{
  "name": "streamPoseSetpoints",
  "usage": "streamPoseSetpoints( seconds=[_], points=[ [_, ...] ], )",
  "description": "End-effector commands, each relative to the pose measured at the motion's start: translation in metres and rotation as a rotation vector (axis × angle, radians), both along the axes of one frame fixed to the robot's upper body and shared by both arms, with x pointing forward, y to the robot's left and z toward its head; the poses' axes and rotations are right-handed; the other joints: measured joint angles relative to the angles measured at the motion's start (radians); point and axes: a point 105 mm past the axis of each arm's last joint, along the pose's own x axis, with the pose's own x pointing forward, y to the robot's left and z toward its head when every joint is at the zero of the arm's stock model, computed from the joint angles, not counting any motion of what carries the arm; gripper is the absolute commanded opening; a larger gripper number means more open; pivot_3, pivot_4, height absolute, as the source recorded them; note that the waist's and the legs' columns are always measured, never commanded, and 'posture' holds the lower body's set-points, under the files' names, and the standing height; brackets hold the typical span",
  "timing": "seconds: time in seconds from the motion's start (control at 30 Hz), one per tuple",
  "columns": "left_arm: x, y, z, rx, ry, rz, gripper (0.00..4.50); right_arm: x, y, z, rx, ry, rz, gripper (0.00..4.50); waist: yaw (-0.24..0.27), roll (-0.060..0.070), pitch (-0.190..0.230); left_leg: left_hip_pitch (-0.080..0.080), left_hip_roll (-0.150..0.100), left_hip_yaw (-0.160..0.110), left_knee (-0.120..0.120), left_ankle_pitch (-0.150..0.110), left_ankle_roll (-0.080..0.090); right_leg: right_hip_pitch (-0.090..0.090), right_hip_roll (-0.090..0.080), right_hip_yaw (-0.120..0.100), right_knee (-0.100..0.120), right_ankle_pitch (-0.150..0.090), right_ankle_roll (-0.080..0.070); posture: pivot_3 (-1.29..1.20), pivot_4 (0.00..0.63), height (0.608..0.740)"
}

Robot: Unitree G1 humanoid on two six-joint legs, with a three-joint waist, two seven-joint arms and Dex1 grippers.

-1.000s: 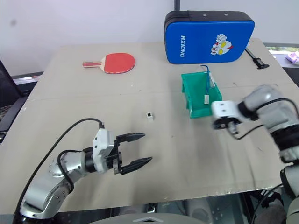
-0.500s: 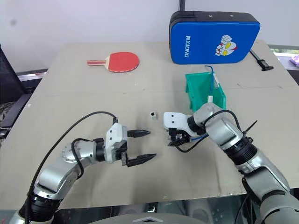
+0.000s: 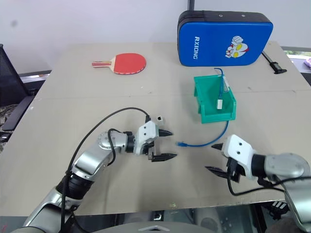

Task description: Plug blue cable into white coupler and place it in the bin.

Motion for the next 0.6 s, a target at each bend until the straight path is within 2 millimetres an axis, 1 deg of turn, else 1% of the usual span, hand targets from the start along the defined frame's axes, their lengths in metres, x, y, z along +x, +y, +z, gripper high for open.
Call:
streamPoseSetpoints(
  seconds=[0.03,0.07,0.13,0.17,0.27,0.3,0.4,0.43,0.5,0.53,0.57,0.6],
  points=[
    [0.005,-0.009,0.0,0.028,-0.051,-0.06,4.5,-0.011,0.0,0.012,0.015,-0.084,-0.091,3.37,0.004,0.0,0.0,0.0,0.0,0.0,0.0,0.0,0.0,0.0,0.0,0.0,0.0,0.0,0.001,0.0,0.15,0.74],
    [0.006,-0.012,-0.002,0.049,-0.075,-0.083,4.24,-0.014,0.001,0.011,0.024,-0.082,-0.112,3.43,0.003,0.0,0.0,0.001,0.0,-0.001,0.001,0.0,0.0,0.0,0.001,0.0,0.001,-0.002,0.003,0.0,0.15,0.74],
    [0.006,-0.015,-0.006,0.084,-0.096,-0.122,3.66,-0.021,0.003,0.008,0.028,-0.07,-0.133,3.45,0.004,0.0,0.0,0.002,0.0,-0.001,0.001,0.0,0.0,0.001,0.001,0.0,0.001,-0.002,0.003,0.0,0.15,0.74],
    [0.007,-0.016,-0.008,0.095,-0.101,-0.134,3.45,-0.024,0.005,0.007,0.028,-0.064,-0.137,3.45,0.005,0.0,0.0,0.002,0.0,-0.001,0.001,0.0,0.0,0.001,0.001,0.0,0.001,-0.002,0.003,0.0,0.15,0.74],
    [0.008,-0.017,-0.013,0.129,-0.112,-0.171,2.05,-0.028,0.006,0.005,0.034,-0.061,-0.169,3.45,0.005,0.0,-0.001,0.002,0.0,-0.001,0.002,0.0,0.0,0.002,0.001,0.001,0.001,-0.002,0.002,0.0,0.15,0.74],
    [0.008,-0.017,-0.013,0.13,-0.111,-0.175,1.51,-0.029,0.006,0.005,0.035,-0.06,-0.173,3.45,0.005,0.0,-0.002,0.001,0.0,0.0,0.002,0.0,0.0,0.002,0.001,0.001,0.0,-0.002,0.002,0.0,0.15,0.74],
    [0.009,-0.019,-0.013,0.122,-0.105,-0.191,0.27,-0.032,0.007,0.004,0.052,-0.054,-0.202,3.45,0.006,-0.001,-0.002,0.001,0.0,0.0,0.002,0.0,0.0,0.002,0.0,0.001,0.0,-0.002,0.002,0.0,0.15,0.74],
    [0.009,-0.019,-0.013,0.121,-0.105,-0.195,0.06,-0.031,0.007,0.003,0.059,-0.05,-0.217,3.45,0.006,-0.001,-0.002,0.001,0.0,-0.001,0.002,0.0,0.0,0.002,0.0,0.001,0.0,-0.001,0.002,0.0,0.15,0.74],
    [0.008,-0.019,-0.012,0.11,-0.114,-0.21,0.06,-0.031,0.006,-0.005,0.1,0.013,-0.292,3.45,0.006,-0.002,-0.003,0.001,0.0,-0.001,0.002,0.0,0.0,0.002,0.0,0.001,-0.001,0.0,0.0,0.0,0.15,0.74],
    [0.005,-0.019,-0.008,0.078,-0.099,-0.219,0.06,-0.032,0.008,-0.009,0.144,0.053,-0.317,3.45,0.006,-0.002,-0.003,0.001,0.0,-0.001,0.002,0.0,0.0,0.002,0.0,0.001,-0.001,0.0,0.0,0.0,0.15,0.74],
    [0.002,-0.02,-0.003,0.032,-0.059,-0.22,0.06,-0.031,0.012,-0.009,0.194,0.069,-0.33,3.45,0.006,-0.002,-0.003,0.0,0.001,-0.002,0.002,0.0,0.0,0.002,0.0,0.0,-0.001,0.0,0.0,0.0,0.15,0.74],
    [-0.005,-0.021,0.009,-0.06,0.044,-0.215,0.06,-0.03,0.019,-0.006,0.282,0.087,-0.346,3.45,0.005,-0.002,-0.003,0.0,0.001,-0.002,0.002,0.0,0.0,0.002,0.0,0.0,-0.001,0.0,0.0,0.0,0.15,0.74]
  ],
)
